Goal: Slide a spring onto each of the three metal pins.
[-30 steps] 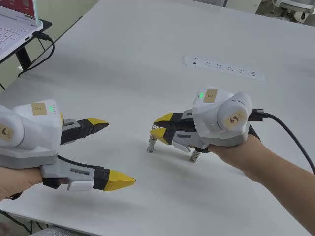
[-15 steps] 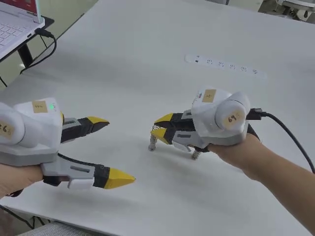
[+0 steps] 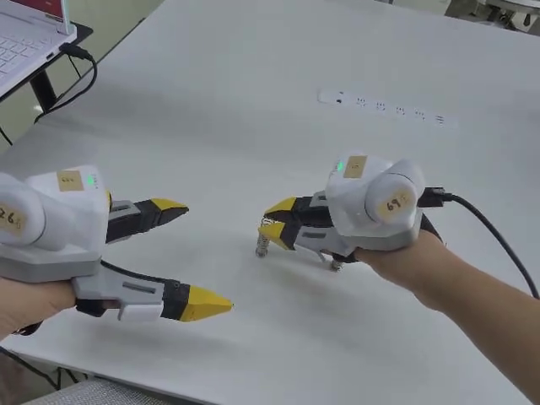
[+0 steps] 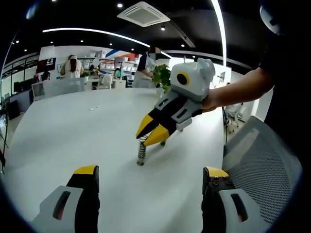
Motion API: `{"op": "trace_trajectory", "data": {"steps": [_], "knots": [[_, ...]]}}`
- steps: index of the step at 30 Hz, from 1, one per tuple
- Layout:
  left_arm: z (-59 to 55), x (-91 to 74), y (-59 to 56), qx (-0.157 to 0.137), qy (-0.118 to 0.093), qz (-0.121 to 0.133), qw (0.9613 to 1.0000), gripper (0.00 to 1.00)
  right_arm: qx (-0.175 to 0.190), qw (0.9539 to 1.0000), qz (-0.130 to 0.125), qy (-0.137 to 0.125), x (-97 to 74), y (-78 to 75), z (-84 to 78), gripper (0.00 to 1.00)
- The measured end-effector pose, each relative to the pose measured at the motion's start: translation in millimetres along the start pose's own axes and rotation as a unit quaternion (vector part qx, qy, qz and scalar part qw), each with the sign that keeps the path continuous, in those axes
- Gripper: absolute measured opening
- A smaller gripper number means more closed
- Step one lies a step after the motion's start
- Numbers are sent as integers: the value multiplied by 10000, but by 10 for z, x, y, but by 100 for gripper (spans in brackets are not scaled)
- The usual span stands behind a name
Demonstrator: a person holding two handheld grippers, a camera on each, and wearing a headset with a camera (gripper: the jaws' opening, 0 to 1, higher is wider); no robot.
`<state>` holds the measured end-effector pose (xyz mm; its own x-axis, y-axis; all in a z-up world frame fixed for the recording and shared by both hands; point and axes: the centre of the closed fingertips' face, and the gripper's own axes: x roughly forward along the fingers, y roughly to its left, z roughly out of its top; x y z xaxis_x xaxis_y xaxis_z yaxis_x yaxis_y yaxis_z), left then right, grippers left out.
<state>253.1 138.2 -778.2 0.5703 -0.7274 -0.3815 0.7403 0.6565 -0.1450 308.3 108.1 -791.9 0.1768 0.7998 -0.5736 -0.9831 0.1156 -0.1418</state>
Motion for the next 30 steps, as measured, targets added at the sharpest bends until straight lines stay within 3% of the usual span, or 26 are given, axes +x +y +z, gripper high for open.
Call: {"op": "trace_trajectory", "data": {"steps": [17, 30], "knots": [[-25, -7, -4, -29, -3, 4, 10000, 84, -22, 9998, 105, 190, 97, 80, -140, 7], [23, 3, 27, 27, -23, 8, 10000, 84, -9, 9998, 101, 156, 103, 73, -117, 8]]}}
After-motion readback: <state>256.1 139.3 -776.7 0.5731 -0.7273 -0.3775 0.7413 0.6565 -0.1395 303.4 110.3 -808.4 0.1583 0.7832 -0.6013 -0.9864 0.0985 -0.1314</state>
